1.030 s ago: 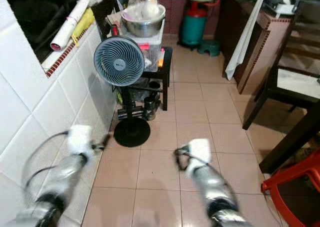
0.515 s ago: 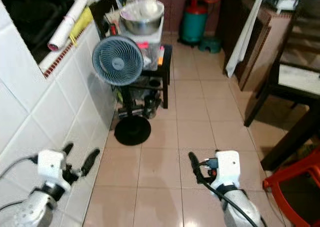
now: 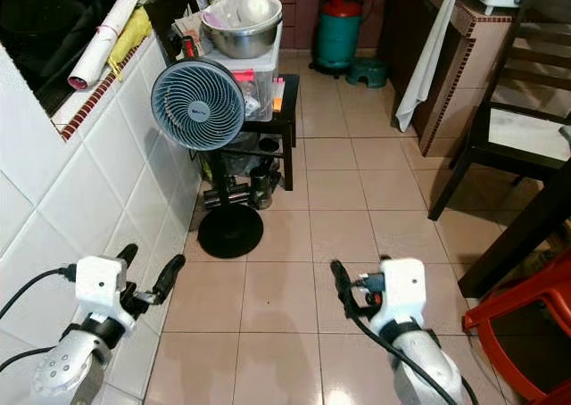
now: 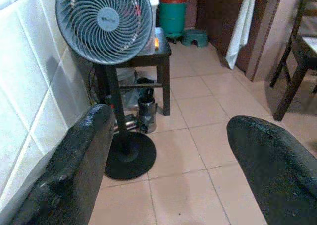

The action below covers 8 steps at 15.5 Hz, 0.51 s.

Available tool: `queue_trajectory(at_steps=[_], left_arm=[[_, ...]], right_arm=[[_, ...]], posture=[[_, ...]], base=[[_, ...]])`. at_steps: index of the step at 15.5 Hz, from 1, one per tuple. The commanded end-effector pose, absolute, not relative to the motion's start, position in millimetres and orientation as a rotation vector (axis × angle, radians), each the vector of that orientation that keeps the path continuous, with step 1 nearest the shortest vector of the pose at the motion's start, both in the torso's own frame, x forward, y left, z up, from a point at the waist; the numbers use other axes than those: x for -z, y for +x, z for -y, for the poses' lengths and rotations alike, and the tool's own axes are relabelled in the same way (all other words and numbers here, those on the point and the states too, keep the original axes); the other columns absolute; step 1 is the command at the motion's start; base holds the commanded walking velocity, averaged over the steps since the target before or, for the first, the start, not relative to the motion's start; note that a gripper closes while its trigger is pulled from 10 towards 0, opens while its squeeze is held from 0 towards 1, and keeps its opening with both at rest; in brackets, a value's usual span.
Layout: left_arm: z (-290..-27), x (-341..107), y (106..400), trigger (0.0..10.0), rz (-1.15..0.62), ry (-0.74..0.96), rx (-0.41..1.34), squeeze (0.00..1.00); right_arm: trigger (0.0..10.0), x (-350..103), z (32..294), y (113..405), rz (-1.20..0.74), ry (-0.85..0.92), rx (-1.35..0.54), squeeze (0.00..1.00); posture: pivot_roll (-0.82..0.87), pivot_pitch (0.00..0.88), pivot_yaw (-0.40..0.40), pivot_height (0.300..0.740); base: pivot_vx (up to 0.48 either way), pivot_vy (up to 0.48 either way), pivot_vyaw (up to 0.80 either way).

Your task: Setting the table

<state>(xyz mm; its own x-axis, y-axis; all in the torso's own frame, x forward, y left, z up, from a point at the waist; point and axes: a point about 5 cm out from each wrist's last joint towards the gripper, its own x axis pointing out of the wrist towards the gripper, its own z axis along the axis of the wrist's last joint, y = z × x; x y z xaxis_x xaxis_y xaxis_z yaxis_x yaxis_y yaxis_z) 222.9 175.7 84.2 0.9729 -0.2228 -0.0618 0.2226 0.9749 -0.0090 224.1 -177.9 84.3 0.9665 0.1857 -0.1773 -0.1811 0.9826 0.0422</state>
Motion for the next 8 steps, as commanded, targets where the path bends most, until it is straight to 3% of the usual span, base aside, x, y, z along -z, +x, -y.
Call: queue_trajectory(at_steps=[1, 3, 8], left_arm=[[-177.7, -90.7, 225.3, 10.0, -0.039, -0.008, 0.200, 0.00], [-181.2, -92.2, 231.3, 10.0, -0.043, -0.030, 0.165, 0.00], [-177.7, -95.6, 238.5, 10.0, -0.041, -0.058, 0.190, 0.00]], right_arm=[[10.0, -89.5, 175.0, 224.7, -0.168, 0.021, -0.206, 0.00], [10.0, -87.8, 175.3, 225.5, -0.192, 0.023, -0.193, 0.00], [10.0, -89.2, 177.3, 227.6, -0.200, 0.012, -0.189, 0.00]], posture=[[-0.03, 0.031, 0.025, 0.740], [-0.03, 0.023, 0.017, 0.740], [-0.04, 0.012, 0.009, 0.740]], base=[[0.000, 0.000, 0.00], [0.000, 0.000, -0.28], [0.048, 0.000, -0.80]])
